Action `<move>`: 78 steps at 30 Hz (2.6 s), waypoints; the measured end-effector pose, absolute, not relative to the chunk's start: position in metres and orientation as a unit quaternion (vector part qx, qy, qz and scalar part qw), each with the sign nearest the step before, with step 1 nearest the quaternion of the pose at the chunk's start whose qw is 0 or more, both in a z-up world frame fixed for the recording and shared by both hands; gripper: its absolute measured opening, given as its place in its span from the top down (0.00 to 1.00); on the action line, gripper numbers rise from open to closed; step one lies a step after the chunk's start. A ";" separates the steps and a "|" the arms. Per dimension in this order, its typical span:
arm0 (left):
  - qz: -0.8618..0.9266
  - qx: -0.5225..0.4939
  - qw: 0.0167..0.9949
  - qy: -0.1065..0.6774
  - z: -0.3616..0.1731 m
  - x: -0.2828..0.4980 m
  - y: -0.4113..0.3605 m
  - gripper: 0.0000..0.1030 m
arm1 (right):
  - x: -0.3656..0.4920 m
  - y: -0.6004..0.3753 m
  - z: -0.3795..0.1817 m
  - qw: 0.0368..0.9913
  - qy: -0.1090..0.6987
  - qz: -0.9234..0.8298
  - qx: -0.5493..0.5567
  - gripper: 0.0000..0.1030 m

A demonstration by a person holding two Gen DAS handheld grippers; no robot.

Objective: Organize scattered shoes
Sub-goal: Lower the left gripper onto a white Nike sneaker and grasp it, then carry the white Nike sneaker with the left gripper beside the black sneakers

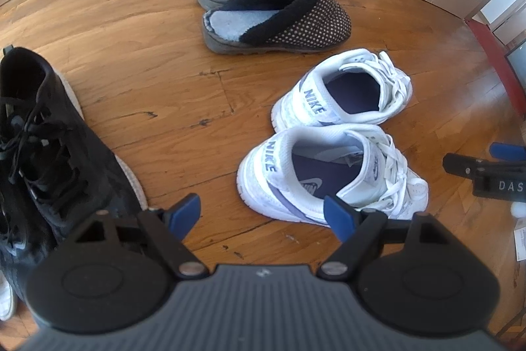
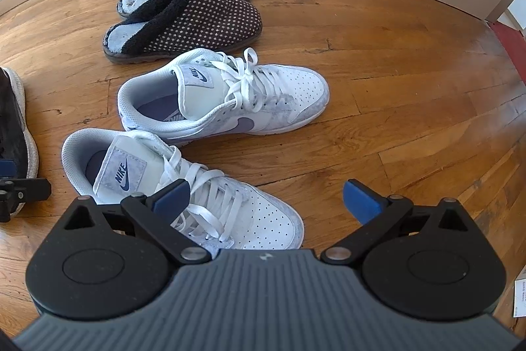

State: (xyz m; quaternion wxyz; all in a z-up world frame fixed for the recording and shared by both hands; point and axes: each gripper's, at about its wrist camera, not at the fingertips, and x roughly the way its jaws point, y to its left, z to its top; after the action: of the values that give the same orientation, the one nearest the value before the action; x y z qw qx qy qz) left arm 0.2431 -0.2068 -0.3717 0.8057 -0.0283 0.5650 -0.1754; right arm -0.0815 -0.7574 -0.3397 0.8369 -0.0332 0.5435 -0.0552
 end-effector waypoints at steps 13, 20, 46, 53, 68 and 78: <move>-0.157 -0.017 0.825 0.542 -0.383 0.248 -0.213 0.24 | -0.083 -0.765 -0.344 0.831 0.553 -0.058 -0.018 0.01; -0.160 -0.029 0.825 0.541 -0.393 0.253 -0.214 0.46 | -0.084 -0.771 -0.346 0.828 0.557 -0.066 -0.011 0.01; -0.166 -0.041 0.819 0.548 -0.401 0.258 -0.215 0.43 | -0.093 -0.765 -0.366 0.815 0.578 -0.041 -0.007 0.01; -0.150 -0.035 0.839 0.522 -0.404 0.257 -0.206 0.77 | -0.096 -0.754 -0.371 0.814 0.580 -0.022 -0.017 0.01; -0.036 -0.002 0.883 0.468 -0.396 0.317 -0.145 0.86 | -0.079 -0.678 -0.384 0.811 0.560 0.161 -0.057 0.01; -0.033 -0.030 0.873 0.485 -0.371 0.329 -0.114 0.54 | -0.038 -0.589 -0.415 0.800 0.514 0.279 -0.132 0.01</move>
State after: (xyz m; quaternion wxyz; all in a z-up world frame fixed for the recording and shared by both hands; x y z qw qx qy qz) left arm 0.3287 -0.1144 -0.3708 0.8733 -0.0303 0.4851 -0.0328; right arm -0.0383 -0.5888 -0.4146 0.8001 -0.1325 0.5140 0.2795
